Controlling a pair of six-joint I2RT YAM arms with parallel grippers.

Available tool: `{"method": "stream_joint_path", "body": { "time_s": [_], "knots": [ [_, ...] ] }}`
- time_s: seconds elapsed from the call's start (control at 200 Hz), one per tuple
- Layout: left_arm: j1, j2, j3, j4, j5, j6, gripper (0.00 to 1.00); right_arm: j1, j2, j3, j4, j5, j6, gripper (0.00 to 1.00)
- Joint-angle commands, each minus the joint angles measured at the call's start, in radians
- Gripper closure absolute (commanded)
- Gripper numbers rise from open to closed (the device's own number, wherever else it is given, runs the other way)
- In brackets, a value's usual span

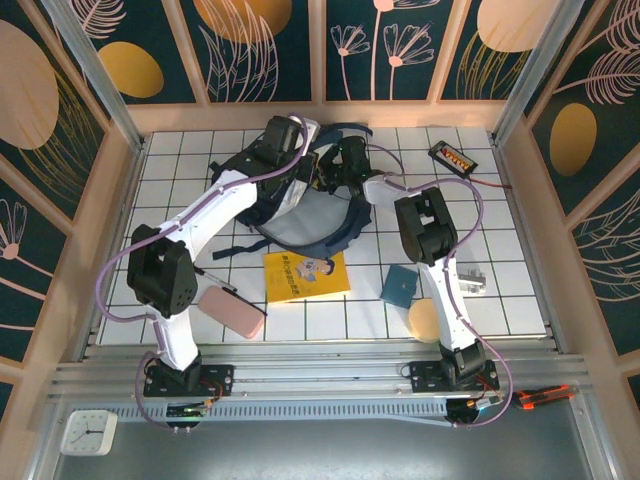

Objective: Pack books, pencil case, and school supplies into a backpack

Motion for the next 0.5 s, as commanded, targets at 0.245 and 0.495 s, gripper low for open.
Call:
{"method": "stream_joint_path", "body": {
  "time_s": [0.245,0.495],
  "knots": [
    [0.047,0.041,0.067,0.073,-0.053,-0.042,1.0,-0.016,-0.275,-0.057,-0.451,0.126,-0.387,0.3],
    [0.055,0.048,0.042,0.086,-0.04,-0.047,1.0,-0.039,-0.515,-0.263,-0.519,0.159,-0.482,0.29]
  ]
}}
